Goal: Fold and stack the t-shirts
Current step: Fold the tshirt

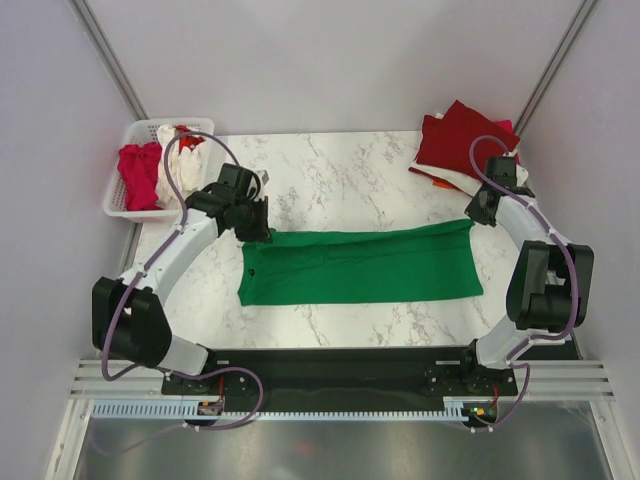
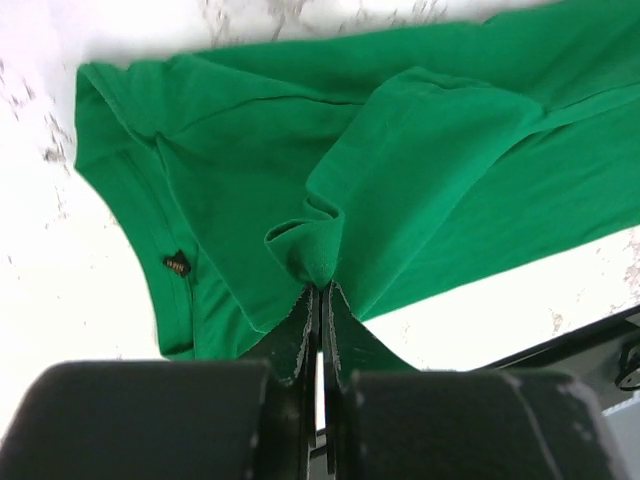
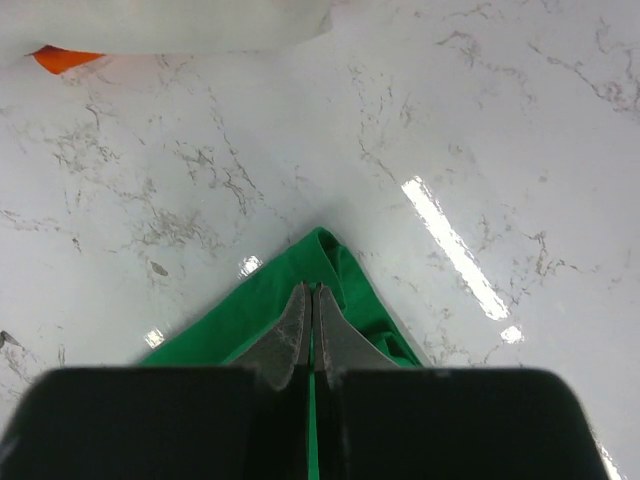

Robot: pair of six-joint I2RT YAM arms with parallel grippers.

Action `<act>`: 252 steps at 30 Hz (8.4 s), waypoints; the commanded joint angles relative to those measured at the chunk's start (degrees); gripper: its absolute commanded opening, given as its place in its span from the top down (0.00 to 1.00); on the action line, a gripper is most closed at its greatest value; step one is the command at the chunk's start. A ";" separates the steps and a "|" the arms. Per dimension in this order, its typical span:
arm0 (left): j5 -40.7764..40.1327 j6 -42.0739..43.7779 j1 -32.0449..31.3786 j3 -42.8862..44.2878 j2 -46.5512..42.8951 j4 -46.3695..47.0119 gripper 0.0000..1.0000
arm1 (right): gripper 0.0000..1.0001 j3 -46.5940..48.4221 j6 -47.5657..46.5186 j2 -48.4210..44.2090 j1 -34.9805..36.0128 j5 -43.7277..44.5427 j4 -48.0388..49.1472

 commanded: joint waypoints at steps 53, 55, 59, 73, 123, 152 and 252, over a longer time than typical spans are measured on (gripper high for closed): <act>-13.97 -20.62 -3.51 -5.76 15.96 7.15 0.45 | 0.02 -13.66 -0.35 0.07 12.27 -12.70 7.85; -15.29 -19.92 -3.43 -3.91 19.72 7.23 0.45 | 0.02 -14.55 -0.26 0.25 12.36 -13.13 8.38; -15.74 -18.25 -2.64 2.32 28.15 6.97 0.46 | 0.02 -17.18 1.40 0.34 14.11 -15.15 9.43; 12.97 -19.37 1.84 90.48 73.44 5.52 0.34 | 0.02 -21.70 24.97 -19.69 49.60 -27.38 9.57; 9.58 -8.14 3.69 -25.26 -48.81 1.52 0.12 | 0.99 59.24 0.70 54.01 27.75 -25.45 2.22; 9.58 -8.14 3.61 -26.31 -46.00 1.52 0.12 | 0.11 61.06 9.59 53.36 21.95 -15.68 16.46; -13.79 -38.47 -31.73 -29.94 -28.52 13.83 0.97 | 1.00 -28.81 20.14 -34.47 51.12 -17.36 5.57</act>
